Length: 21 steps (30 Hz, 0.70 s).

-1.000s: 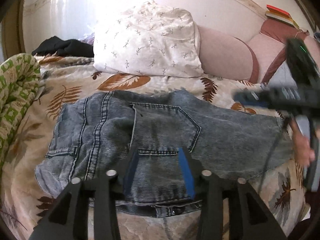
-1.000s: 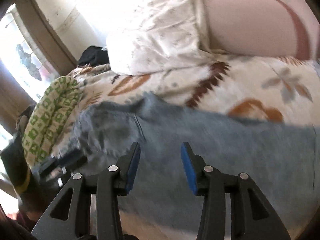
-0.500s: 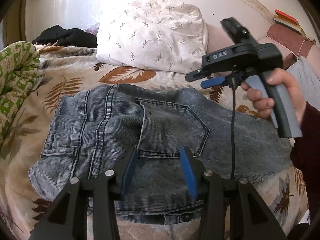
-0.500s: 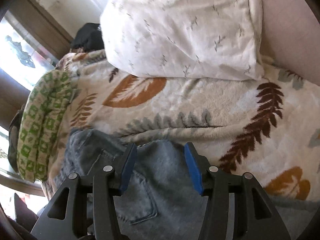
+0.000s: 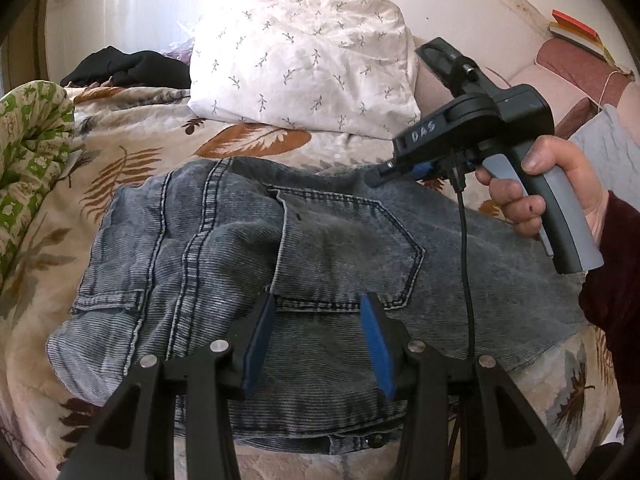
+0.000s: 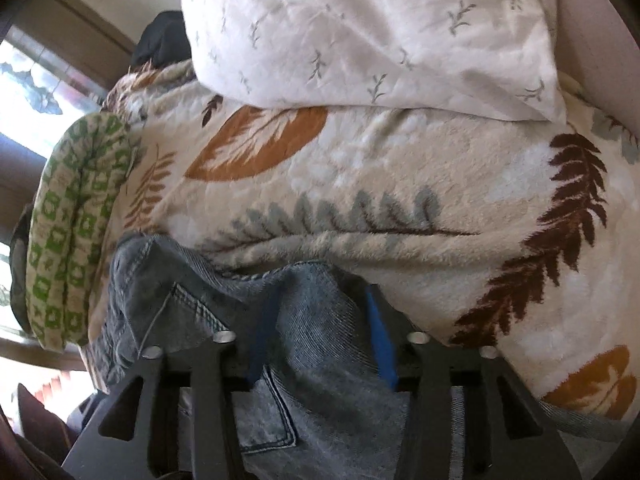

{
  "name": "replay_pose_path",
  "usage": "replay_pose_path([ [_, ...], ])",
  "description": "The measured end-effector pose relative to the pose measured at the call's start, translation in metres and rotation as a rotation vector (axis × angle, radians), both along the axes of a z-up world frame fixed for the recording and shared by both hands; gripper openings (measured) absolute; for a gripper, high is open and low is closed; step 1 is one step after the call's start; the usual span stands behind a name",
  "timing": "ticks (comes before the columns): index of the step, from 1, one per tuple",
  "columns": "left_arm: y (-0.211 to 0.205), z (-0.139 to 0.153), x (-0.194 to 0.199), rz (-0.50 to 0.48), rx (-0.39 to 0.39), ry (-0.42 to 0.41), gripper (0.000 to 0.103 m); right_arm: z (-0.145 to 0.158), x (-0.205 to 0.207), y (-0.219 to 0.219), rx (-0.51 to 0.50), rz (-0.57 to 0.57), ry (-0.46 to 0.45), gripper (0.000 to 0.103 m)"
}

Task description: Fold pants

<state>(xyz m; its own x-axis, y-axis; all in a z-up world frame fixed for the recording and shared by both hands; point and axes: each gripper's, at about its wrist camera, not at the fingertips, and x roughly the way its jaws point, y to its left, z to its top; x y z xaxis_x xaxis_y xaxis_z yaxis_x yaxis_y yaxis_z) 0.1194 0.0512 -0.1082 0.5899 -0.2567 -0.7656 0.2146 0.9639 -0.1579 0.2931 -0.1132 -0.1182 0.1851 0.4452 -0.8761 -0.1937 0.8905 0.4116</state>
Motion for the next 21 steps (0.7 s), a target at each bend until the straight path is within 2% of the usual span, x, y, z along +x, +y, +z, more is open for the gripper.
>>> replay_pose_path([
  [1, 0.000, 0.000, 0.000, -0.003, 0.002, 0.001, 0.047, -0.001, 0.000, 0.001, -0.018, 0.005, 0.003, 0.022],
  [2, -0.001, 0.000, 0.000, -0.004, 0.004, 0.001, 0.047, -0.002, 0.000, 0.004, -0.047, 0.015, 0.003, 0.015],
  [5, -0.001, -0.001, -0.001, -0.006, 0.008, 0.005, 0.047, -0.002, -0.001, 0.006, -0.087, 0.016, -0.009, 0.010],
  [10, -0.001, -0.003, 0.000, -0.005, 0.014, 0.019, 0.047, 0.009, 0.000, 0.006, -0.113, -0.017, -0.062, 0.008],
  [15, 0.000, -0.002, -0.001, -0.002, 0.015, 0.018, 0.047, 0.008, 0.009, 0.010, -0.143, -0.066, -0.084, 0.007],
  [21, -0.001, -0.002, -0.003, -0.011, 0.039, 0.021, 0.047, -0.009, 0.018, 0.009, -0.148, -0.124, -0.053, 0.007],
])
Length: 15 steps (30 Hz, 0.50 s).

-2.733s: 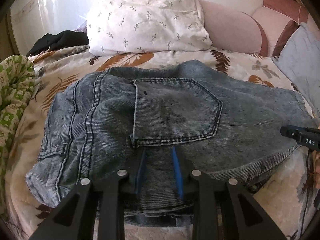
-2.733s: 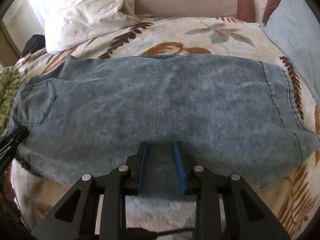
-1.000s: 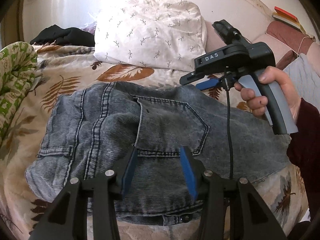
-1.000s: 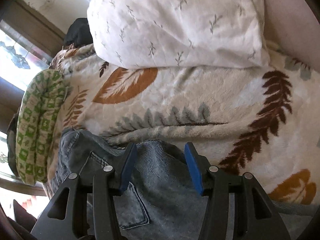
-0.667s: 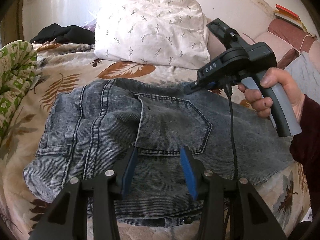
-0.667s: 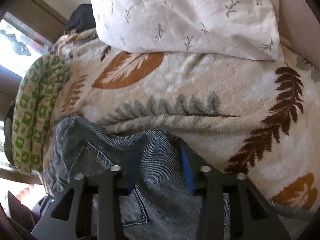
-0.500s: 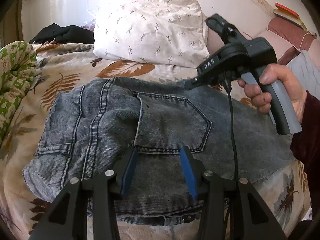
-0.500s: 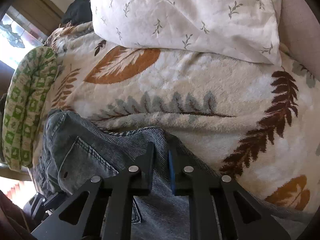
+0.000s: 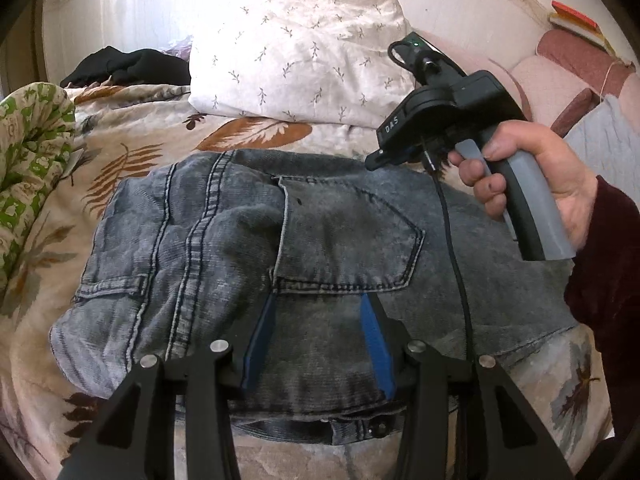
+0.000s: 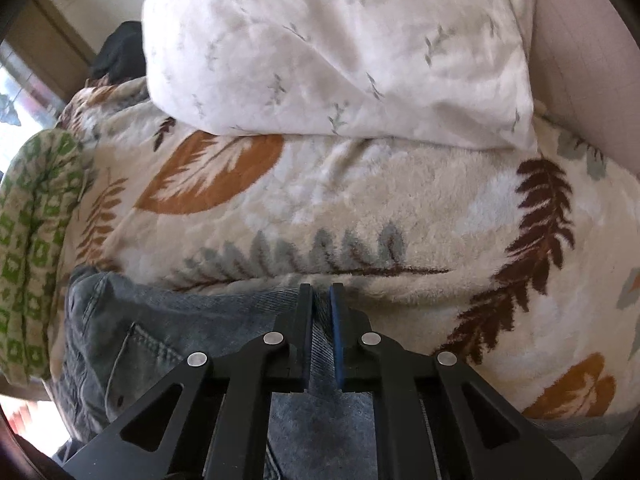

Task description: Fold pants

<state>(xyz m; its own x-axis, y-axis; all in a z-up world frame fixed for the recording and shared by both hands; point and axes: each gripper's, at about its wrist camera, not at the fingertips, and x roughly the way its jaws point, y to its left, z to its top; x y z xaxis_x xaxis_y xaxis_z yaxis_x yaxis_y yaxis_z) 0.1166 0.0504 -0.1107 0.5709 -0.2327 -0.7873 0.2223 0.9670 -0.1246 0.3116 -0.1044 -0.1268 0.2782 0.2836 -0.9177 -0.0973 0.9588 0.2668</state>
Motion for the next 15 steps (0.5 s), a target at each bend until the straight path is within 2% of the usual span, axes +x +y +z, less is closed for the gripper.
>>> replay_pose_path([
  [3, -0.004, -0.006, 0.001, -0.010, 0.040, 0.019, 0.047, -0.009, 0.001, 0.000, -0.008, -0.016, 0.010, 0.007],
  [6, -0.011, -0.014, -0.001, -0.038, 0.121, 0.030, 0.048, -0.010, 0.000, -0.001, 0.001, -0.047, 0.010, 0.007],
  [9, -0.018, -0.016, -0.005, -0.067, 0.183, 0.006, 0.049, -0.002, -0.006, -0.007, 0.031, -0.082, -0.003, 0.014],
  [11, -0.015, -0.014, -0.005, -0.061, 0.164, 0.010, 0.049, 0.010, -0.018, -0.018, 0.068, -0.122, -0.030, 0.029],
  [15, -0.001, 0.001, -0.006, -0.012, 0.058, -0.002, 0.049, 0.050, -0.059, -0.045, 0.116, -0.154, -0.123, 0.029],
])
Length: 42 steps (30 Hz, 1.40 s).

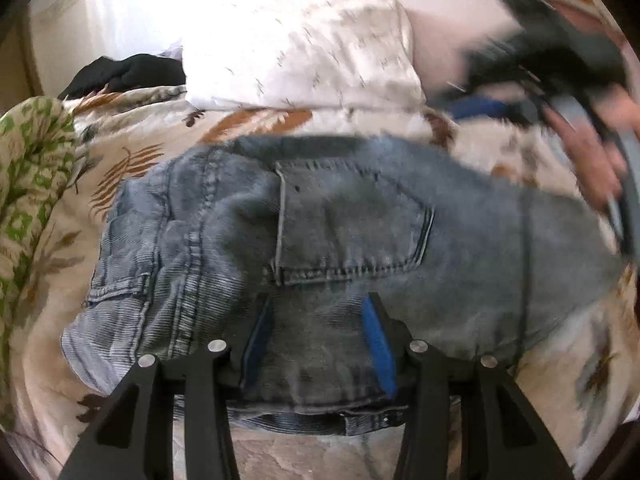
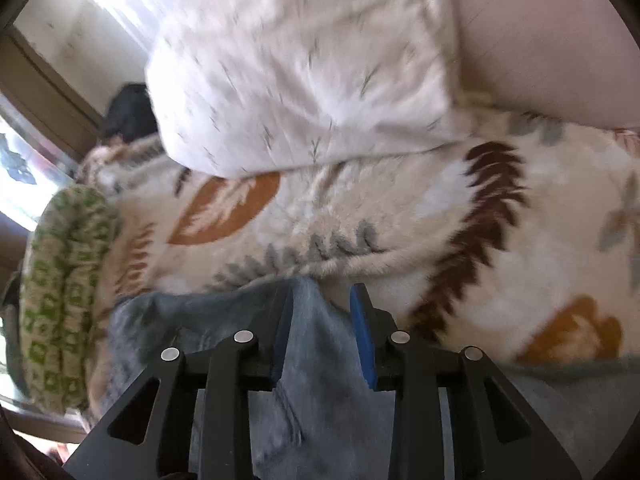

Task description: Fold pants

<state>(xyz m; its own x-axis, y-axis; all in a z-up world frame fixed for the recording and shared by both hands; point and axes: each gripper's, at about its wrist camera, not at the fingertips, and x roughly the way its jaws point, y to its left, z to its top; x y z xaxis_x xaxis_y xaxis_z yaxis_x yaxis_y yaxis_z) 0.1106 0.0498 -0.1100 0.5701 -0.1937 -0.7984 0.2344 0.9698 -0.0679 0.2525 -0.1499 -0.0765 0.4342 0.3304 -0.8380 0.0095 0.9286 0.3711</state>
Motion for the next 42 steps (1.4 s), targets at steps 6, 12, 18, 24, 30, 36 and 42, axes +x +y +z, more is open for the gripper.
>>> replay_pose_path([
  [6, 0.009, 0.026, -0.014, 0.042, -0.004, -0.114, 0.054, 0.044, -0.076, -0.038, -0.025, -0.041, -0.078, 0.031],
  [12, 0.014, 0.033, -0.025, 0.054, -0.018, -0.144, 0.060, 0.063, -0.168, -0.095, -0.027, -0.155, -0.144, 0.038],
  [18, -0.008, 0.036, -0.036, 0.008, 0.022, -0.194, 0.060, 0.054, -0.261, -0.178, 0.132, -0.426, -0.256, 0.052],
  [24, -0.029, 0.032, -0.041, -0.038, 0.080, -0.254, 0.064, 0.016, -0.313, -0.247, 0.343, -0.671, -0.215, 0.053],
  [30, -0.046, 0.022, -0.040, -0.066, 0.087, -0.250, 0.064, -0.024, -0.326, -0.289, 0.446, -0.803, -0.101, 0.053],
  [36, -0.056, 0.016, -0.044, -0.099, 0.101, -0.246, 0.064, -0.060, -0.319, -0.302, 0.567, -0.867, -0.008, 0.053],
  [42, -0.062, 0.015, -0.048, -0.128, 0.102, -0.260, 0.064, -0.077, -0.309, -0.300, 0.562, -0.913, 0.007, 0.053],
])
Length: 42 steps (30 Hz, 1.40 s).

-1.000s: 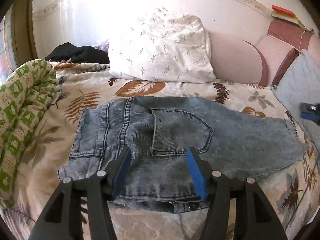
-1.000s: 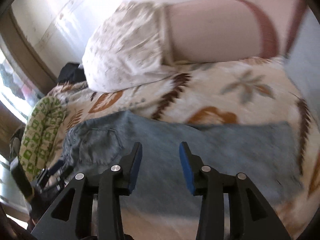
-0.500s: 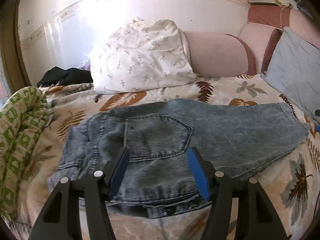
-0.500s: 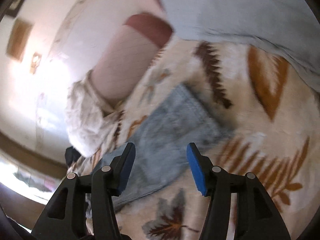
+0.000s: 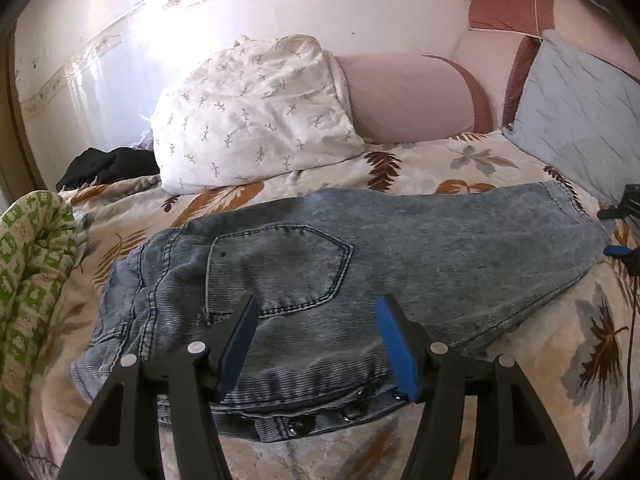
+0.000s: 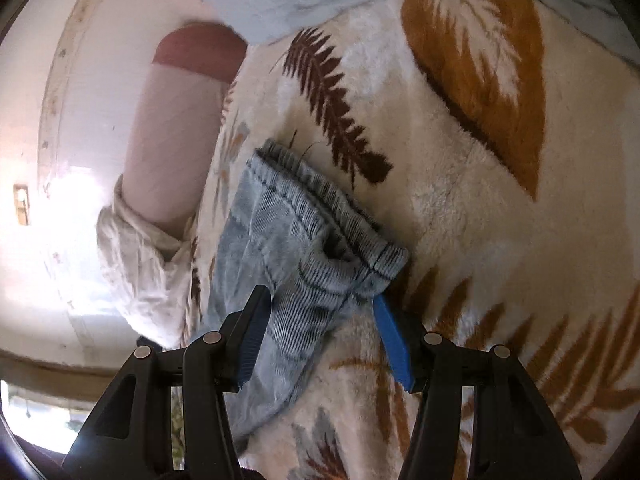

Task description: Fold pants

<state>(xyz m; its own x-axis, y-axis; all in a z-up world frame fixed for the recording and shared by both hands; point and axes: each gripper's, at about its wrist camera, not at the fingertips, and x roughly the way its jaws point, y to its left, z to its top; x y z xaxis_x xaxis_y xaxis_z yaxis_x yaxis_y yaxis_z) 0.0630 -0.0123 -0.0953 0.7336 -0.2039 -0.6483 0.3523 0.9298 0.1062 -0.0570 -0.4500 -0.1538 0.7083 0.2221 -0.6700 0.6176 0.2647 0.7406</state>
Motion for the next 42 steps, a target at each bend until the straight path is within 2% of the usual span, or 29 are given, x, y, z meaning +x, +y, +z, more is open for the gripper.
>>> replay_pose_path([
  [4, -0.001, 0.000, -0.003, -0.044, -0.051, 0.021, 0.064, -0.006, -0.004, -0.004, 0.010, -0.060, -0.044, 0.053],
  [7, -0.006, 0.001, -0.005, -0.068, -0.056, 0.027, 0.066, -0.013, -0.008, -0.009, 0.032, -0.109, -0.086, 0.050],
  [11, -0.030, 0.011, 0.007, -0.136, -0.125, 0.107, 0.067, -0.016, -0.015, -0.009, 0.037, -0.137, -0.068, 0.030],
  [13, -0.058, 0.023, 0.019, -0.193, -0.128, 0.129, 0.068, -0.018, -0.019, -0.010, 0.062, -0.144, -0.059, 0.024],
  [16, -0.109, 0.043, 0.037, -0.304, -0.096, 0.121, 0.074, -0.020, -0.025, -0.012, 0.094, -0.154, -0.060, 0.022],
  [19, -0.177, 0.056, 0.058, -0.429, -0.029, 0.129, 0.075, -0.019, -0.026, -0.012, 0.094, -0.155, -0.047, 0.021],
  [22, -0.243, 0.057, 0.075, -0.526, 0.034, 0.155, 0.073, -0.023, -0.023, -0.014, 0.127, -0.165, -0.041, 0.021],
  [24, -0.283, 0.051, 0.081, -0.605, 0.084, 0.159, 0.061, -0.027, -0.021, -0.017, 0.171, -0.176, -0.043, 0.022],
  [26, -0.316, 0.041, 0.086, -0.661, 0.137, 0.191, 0.043, -0.032, -0.022, -0.020, 0.214, -0.182, -0.049, 0.023],
  [27, -0.330, 0.035, 0.090, -0.677, 0.158, 0.206, 0.041, -0.033, -0.022, -0.022, 0.234, -0.182, -0.051, 0.023],
  [30, -0.357, 0.020, 0.098, -0.720, 0.161, 0.266, 0.040, -0.037, -0.022, -0.025, 0.276, -0.176, -0.060, 0.024],
  [32, -0.368, 0.013, 0.099, -0.786, 0.157, 0.322, 0.041, -0.039, -0.022, -0.027, 0.289, -0.162, -0.065, 0.023],
  [35, -0.382, 0.001, 0.093, -0.851, 0.213, 0.330, 0.041, -0.040, -0.023, -0.029, 0.299, -0.153, -0.073, 0.023],
  [39, -0.395, -0.008, 0.093, -0.896, 0.234, 0.372, 0.041, -0.042, -0.022, -0.031, 0.301, -0.142, -0.076, 0.023],
  [42, -0.406, -0.016, 0.098, -0.895, 0.242, 0.390, 0.041, -0.044, -0.023, -0.034, 0.313, -0.137, -0.082, 0.023],
])
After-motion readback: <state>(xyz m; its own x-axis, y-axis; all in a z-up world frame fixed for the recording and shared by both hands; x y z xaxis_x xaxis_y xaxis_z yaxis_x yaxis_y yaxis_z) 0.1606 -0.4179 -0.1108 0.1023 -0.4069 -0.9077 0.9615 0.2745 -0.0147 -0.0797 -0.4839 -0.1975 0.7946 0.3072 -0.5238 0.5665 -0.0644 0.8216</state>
